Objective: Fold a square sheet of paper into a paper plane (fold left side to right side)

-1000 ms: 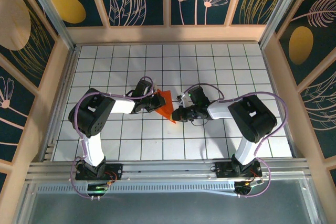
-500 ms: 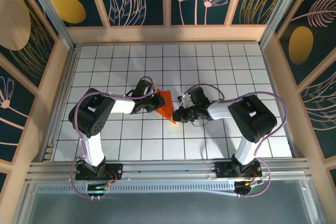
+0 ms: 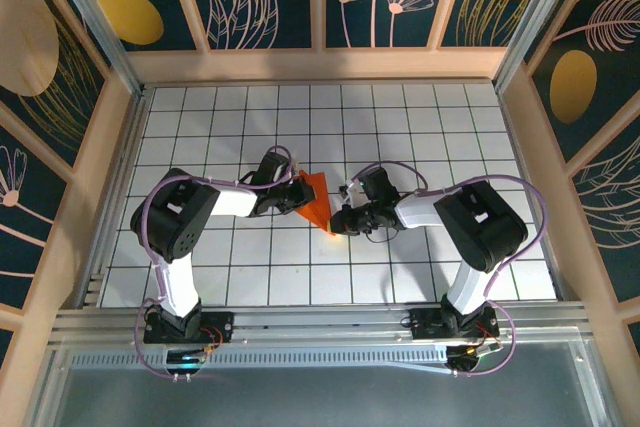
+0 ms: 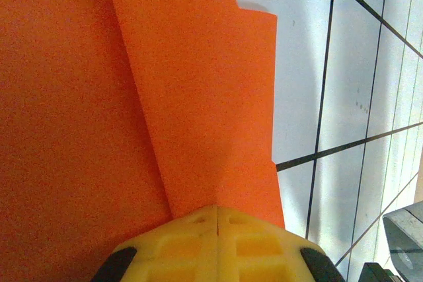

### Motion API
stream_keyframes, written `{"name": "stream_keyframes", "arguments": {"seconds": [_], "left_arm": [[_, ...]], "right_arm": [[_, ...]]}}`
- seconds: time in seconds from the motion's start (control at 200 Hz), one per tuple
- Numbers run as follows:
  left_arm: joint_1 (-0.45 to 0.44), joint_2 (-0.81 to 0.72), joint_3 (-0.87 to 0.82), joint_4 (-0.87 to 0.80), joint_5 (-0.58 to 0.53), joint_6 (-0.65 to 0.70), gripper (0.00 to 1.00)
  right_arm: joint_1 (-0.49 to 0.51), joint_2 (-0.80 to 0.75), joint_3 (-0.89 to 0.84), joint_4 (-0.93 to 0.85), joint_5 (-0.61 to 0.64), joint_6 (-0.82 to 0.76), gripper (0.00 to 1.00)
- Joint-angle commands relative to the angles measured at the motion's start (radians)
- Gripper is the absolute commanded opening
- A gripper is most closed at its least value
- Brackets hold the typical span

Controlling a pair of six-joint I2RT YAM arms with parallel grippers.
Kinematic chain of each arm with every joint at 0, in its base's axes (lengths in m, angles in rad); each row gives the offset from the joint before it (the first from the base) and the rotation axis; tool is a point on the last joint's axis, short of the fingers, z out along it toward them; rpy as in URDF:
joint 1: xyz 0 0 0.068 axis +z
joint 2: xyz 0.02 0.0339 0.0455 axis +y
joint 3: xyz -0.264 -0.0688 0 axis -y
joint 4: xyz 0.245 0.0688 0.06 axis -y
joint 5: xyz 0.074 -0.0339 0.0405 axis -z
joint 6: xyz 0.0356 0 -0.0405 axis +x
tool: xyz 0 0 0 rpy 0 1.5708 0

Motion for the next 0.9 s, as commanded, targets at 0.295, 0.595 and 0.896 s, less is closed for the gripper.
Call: {"name": "stream_keyframes", "arguments": {"seconds": [0.295, 0.595, 0.896], "left_arm": [[0.0, 0.04, -0.024, -0.071, -0.075, 0.019, 0.0], [0.001, 0.037, -0.024, -0.069, -0.072, 0.018, 0.0], [0.0, 0.035, -0.022, -0.071, -0.072, 0.018, 0.0]], "right_arm": [[-0.006, -0.08, 0.013, 0.013, -0.008, -0.007, 0.0], [-0.011, -0.001, 0.081, 0.049, -0.013, -0.024, 0.0], [-0.01, 0.05, 0.095, 0.059, -0.02, -0.029, 0.0]]}}
